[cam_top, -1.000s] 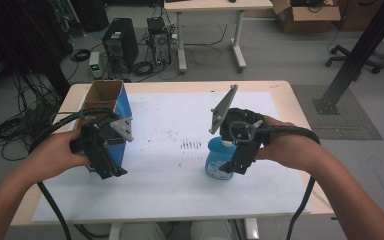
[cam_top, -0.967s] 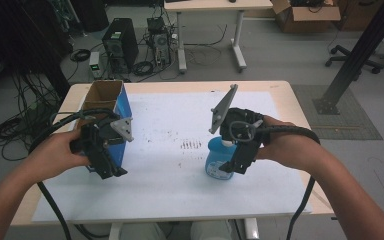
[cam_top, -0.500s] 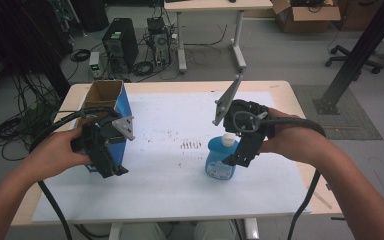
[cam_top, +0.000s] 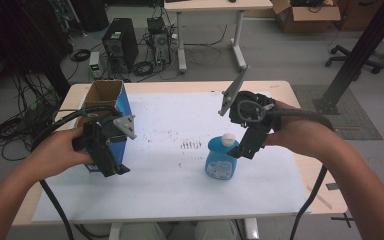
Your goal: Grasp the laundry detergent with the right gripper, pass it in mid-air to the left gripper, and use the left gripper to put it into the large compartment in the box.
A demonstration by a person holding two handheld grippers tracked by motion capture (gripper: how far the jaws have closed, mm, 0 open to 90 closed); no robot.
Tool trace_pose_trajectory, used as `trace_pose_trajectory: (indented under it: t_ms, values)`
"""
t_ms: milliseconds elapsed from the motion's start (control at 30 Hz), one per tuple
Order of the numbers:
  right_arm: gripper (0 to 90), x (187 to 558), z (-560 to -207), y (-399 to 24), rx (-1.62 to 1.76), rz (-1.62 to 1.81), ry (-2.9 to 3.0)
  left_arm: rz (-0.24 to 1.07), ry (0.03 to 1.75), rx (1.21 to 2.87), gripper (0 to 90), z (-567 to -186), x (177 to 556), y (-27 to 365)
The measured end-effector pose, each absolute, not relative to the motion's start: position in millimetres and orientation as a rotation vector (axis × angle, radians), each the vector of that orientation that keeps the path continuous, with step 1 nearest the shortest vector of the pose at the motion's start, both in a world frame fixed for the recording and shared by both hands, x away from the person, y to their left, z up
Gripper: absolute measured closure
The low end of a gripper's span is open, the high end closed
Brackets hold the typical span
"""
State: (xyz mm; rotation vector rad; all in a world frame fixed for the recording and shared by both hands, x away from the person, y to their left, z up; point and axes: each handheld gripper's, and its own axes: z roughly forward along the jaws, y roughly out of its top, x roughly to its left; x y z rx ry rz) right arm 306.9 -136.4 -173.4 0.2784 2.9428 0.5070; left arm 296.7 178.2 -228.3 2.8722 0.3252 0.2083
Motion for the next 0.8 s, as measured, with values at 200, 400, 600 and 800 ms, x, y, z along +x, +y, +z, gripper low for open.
trace_pose_trajectory:
  t_ms: [200, 400, 600, 800]
  values:
    - [5.5, 310.7, -174.0, -142.9, 0.317, 0.512, 2.941, 0.205, 0.331, 2.876, 5.8, -228.3, 297.6, 178.7]
    - [5.5, 313.4, -176.8, -150.0, 0.346, 0.518, 2.939, 0.202, 0.340, 2.872, 5.8, -228.5, 298.0, 178.0]
    - [5.3, 315.8, -183.2, -157.9, 0.383, 0.529, 2.939, 0.204, 0.338, 2.872, 5.7, -229.1, 298.7, 176.9]
    - [5.3, 316.1, -187.8, -162.8, 0.426, 0.549, 2.934, 0.202, 0.335, 2.872, 5.8, -229.9, 298.7, 176.5]
